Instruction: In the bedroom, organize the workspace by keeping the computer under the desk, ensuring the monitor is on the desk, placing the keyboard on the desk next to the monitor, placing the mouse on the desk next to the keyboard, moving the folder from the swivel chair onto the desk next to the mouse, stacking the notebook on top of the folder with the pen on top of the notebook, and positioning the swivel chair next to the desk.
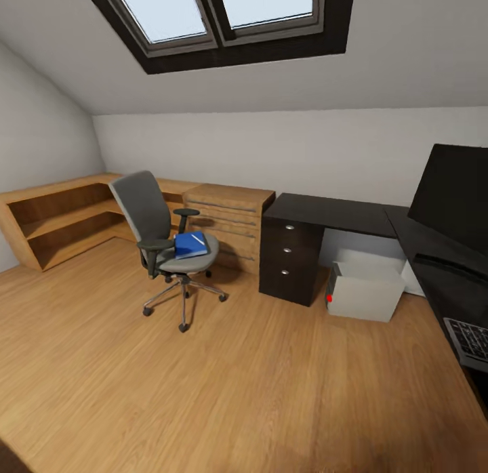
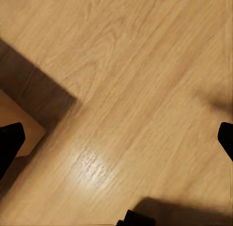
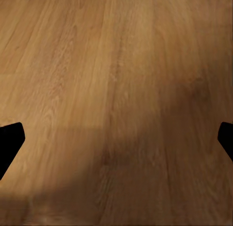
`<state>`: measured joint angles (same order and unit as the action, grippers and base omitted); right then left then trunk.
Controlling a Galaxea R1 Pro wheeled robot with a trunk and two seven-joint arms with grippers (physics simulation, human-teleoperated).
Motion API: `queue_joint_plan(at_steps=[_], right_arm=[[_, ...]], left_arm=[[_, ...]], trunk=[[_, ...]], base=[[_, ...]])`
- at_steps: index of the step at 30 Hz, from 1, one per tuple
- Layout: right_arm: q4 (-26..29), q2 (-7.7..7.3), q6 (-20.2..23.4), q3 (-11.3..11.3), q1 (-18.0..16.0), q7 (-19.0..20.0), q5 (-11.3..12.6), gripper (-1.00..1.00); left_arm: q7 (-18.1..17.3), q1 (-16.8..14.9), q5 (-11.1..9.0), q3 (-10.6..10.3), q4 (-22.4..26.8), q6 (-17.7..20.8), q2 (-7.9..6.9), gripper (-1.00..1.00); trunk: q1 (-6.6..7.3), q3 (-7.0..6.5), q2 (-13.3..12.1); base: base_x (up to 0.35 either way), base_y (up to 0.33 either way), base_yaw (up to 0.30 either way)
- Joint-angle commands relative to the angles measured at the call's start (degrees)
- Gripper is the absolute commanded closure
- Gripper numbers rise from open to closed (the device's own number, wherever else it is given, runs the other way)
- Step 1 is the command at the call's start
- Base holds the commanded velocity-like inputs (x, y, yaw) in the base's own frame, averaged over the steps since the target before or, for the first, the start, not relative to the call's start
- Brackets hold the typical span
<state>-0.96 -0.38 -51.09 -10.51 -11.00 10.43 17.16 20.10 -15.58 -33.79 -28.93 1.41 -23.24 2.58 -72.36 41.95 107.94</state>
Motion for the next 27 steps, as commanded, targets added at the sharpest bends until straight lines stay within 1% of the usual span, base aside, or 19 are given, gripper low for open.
queue_joint_plan(at_steps=[1,4,6,7,9,10,13,20,27], right_arm=[[-0.1,-0.01,-0.4,-0.3,0.2,0.6,0.1,-1.0],[-0.1,0.29,-2.5,-0.3,1.0,0.7,0.0,-1.0],[-0.1,0.35,-3.0,-0.3,1.2,0.7,-0.1,-1.0],[-0.1,0.33,-3.2,-0.3,1.3,0.7,-0.2,-1.0],[-0.1,0.29,-3.3,-0.3,1.3,0.7,-0.3,-1.0],[-0.1,0.28,-3.4,-0.3,1.4,0.7,-0.3,-1.0],[-0.1,0.33,-3.4,-0.3,1.4,0.8,-0.3,-1.0],[-0.1,0.38,-3.3,-0.3,1.4,0.9,-0.4,-1.0],[-0.1,0.38,-3.2,-0.3,1.4,0.9,-0.4,-1.0]], left_arm=[[0.3,0.1,-0.3,-0.5,0.0,-0.3,0.1,-1.0],[0.3,0.3,-0.6,-0.2,-0.1,-0.7,0.26,-1.0],[0.4,0.3,-1.7,-0.1,-0.1,-0.8,0.24,-1.0],[0.4,0.3,-2.9,-0.1,-0.1,-0.8,0.23,-1.0],[0.3,0.4,-4.2,-0.1,-0.1,-0.8,0.23,-1.0],[0.3,0.4,-5.3,-0.1,-0.1,-0.8,0.25,-1.0],[0.3,0.4,-6.4,-0.2,-0.1,-0.8,0.33,-1.0],[0.3,0.4,-7.1,-0.3,-0.1,-0.8,0.47,-1.0],[0.2,0.4,-7.1,-0.5,0.0,-0.5,0.51,-1.0]], trunk=[[0.23,-0.15,-0.4],[0.89,-0.68,-1.6],[1.33,-1.04,-2.4],[1.55,-1.22,-2.8],[1.99,-1.58,-3.6],[2.21,-1.76,-4.0],[2.87,-2.3,-5.2],[4.41,-3.56,-8.0],[5.94,-4.81,-10.8]], base=[[0.0,0.0,-0.267],[0.0,0.0,-0.267],[0.0,0.0,-0.268],[0.0,0.0,-0.274],[0.0,0.0,-0.278],[-0.012,0.0,-0.283],[-0.105,0.0,-0.286],[-0.273,0.0,-0.289],[-0.334,0.0,-0.29]])
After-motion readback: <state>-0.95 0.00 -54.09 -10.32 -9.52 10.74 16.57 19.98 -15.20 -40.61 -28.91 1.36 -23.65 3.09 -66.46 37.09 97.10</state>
